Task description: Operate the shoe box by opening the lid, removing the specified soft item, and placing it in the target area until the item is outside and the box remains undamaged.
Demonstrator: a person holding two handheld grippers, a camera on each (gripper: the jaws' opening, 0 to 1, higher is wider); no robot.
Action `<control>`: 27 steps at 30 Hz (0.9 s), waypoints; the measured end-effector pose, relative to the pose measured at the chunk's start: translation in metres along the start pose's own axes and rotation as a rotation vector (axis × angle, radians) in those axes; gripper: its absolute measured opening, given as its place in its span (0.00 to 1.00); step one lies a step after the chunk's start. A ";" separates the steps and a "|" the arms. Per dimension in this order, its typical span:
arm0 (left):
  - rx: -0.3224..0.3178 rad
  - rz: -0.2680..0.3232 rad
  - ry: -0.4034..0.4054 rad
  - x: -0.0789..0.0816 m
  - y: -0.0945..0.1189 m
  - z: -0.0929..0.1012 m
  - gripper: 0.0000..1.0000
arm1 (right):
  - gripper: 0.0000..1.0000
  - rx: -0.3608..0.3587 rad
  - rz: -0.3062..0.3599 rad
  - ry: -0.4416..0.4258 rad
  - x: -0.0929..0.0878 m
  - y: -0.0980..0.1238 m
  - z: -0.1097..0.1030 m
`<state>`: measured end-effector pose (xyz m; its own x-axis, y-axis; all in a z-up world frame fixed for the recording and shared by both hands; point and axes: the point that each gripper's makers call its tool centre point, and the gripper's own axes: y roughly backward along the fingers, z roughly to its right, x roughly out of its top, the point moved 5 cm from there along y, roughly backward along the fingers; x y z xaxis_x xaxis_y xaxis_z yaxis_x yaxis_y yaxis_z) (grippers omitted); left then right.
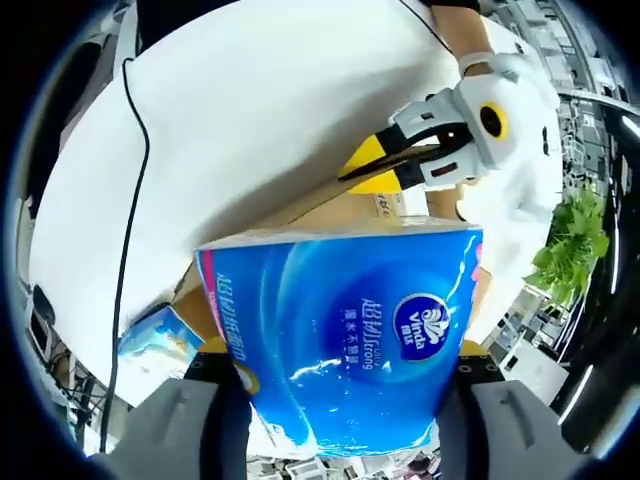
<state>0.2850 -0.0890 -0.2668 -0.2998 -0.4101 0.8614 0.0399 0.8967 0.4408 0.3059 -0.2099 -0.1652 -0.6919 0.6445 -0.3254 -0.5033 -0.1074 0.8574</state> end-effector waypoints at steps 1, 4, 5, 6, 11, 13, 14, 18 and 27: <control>0.000 0.000 0.000 0.000 0.000 -0.001 0.05 | 0.75 -0.009 0.001 -0.016 0.000 0.002 0.000; 0.000 0.000 0.000 -0.002 0.000 -0.004 0.05 | 0.75 -0.015 -0.001 -0.037 0.000 0.006 -0.004; -0.001 0.000 0.000 -0.003 -0.001 -0.006 0.05 | 0.75 -0.015 -0.005 -0.044 0.000 0.007 -0.006; 0.000 0.001 0.000 -0.004 -0.001 -0.007 0.05 | 0.75 -0.015 -0.008 -0.049 -0.001 0.008 -0.008; 0.000 0.000 0.000 -0.005 -0.001 -0.011 0.05 | 0.75 -0.029 -0.016 -0.111 -0.005 0.018 -0.017; 0.000 0.000 0.000 -0.006 -0.002 -0.011 0.05 | 0.75 -0.034 -0.028 -0.141 -0.008 0.021 -0.022; 0.000 0.000 0.000 -0.006 -0.002 -0.012 0.05 | 0.75 -0.035 -0.035 -0.152 -0.010 0.023 -0.025; 0.001 0.000 -0.001 -0.006 -0.001 -0.012 0.05 | 0.75 -0.037 -0.067 -0.210 -0.020 0.034 -0.040; 0.000 0.002 -0.006 -0.006 -0.001 -0.011 0.05 | 0.75 -0.049 -0.114 -0.349 -0.035 0.060 -0.062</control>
<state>0.2975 -0.0894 -0.2697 -0.3054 -0.4071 0.8608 0.0410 0.8975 0.4390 0.2674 -0.2858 -0.1274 -0.4160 0.8729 -0.2549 -0.5972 -0.0509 0.8005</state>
